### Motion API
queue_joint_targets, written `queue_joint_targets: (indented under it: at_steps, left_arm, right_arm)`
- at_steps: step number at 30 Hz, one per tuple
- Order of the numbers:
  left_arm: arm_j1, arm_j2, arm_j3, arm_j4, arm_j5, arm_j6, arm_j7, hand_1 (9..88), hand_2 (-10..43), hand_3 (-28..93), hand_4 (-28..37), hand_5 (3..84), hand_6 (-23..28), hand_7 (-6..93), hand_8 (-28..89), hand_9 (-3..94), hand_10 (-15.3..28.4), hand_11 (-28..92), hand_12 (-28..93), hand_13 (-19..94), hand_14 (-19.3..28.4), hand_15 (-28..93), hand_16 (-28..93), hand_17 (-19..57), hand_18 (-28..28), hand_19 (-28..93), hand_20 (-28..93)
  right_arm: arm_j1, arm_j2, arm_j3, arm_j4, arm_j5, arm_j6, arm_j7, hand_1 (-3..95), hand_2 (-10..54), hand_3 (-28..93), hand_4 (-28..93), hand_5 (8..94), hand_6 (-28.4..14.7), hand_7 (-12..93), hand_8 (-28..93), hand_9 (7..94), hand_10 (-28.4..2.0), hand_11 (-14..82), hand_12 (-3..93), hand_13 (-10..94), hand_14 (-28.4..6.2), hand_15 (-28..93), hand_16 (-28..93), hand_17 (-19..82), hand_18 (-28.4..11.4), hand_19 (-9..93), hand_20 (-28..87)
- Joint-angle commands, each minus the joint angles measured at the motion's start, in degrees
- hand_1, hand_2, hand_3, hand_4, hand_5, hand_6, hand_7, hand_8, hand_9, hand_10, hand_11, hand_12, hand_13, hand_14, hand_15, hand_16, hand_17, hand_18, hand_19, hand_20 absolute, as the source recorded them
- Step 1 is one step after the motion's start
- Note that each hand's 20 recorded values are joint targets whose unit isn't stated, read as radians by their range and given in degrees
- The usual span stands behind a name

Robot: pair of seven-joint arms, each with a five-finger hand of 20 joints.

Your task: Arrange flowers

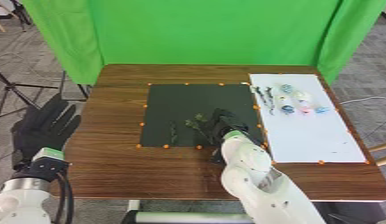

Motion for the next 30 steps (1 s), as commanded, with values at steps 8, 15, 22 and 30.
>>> queue_joint_targets:
  at_steps: [8,15,22,30]
  left_arm:
    - [0.2,-0.82,-0.11,0.01,0.0,-0.37,-1.25,26.8,11.5,72,-28.3,38.7,5.9,12.4,-9,29.0,11.6,18,8,20,11.8,29,-9,-3.2,11.2,31,9]
    - [1.7,-0.66,-1.02,-0.23,-0.56,0.16,-0.39,26.8,11.7,72,-28.3,38.8,5.8,12.7,-9,29.1,11.7,18,8,20,11.9,30,-9,-3.3,11.2,31,9]
    - [0.6,-0.55,-0.09,0.12,-0.61,-0.07,-0.69,26.8,11.7,72,-28.3,39.0,5.9,12.9,-9,29.2,11.7,19,8,20,11.8,30,-9,-3.4,11.3,31,9]
    - [0.0,-0.74,0.48,0.23,-0.47,0.15,-1.17,26.8,11.8,72,-28.3,39.0,6.0,12.8,-9,29.3,11.7,19,8,20,11.7,30,-9,-3.3,11.2,31,9]
  right_arm:
    - [-3.5,1.1,1.3,-5.7,-0.6,2.0,0.0,22.4,8.5,70,-16,76.5,-6.2,27,-7,88.1,-16.5,25.2,24.2,88,-8.5,51,32,60,-20.7,93,50]
    - [-5.0,1.8,3.4,-6.8,0.8,-2.1,1.0,29.2,9.4,75,-16,74.9,-6.4,39,-6,86.0,-18.2,17.0,18.9,89,-8.1,49,32,61,-20.0,93,49]
    - [-5.4,0.3,4.4,-6.1,5.1,-8.1,-1.0,41.2,6.6,74,-21,65.3,-5.0,60,25,80.3,-19.3,12.7,15.6,88,-8.1,46,32,59,-19.3,93,48]
    - [-5.6,-0.5,3.4,-6.0,4.8,-6.5,-2.7,43.0,7.9,72,-23,62.6,-5.2,62,25,76.8,-19.1,12.3,14.6,85,-8.6,46,32,56,-19.3,93,46]
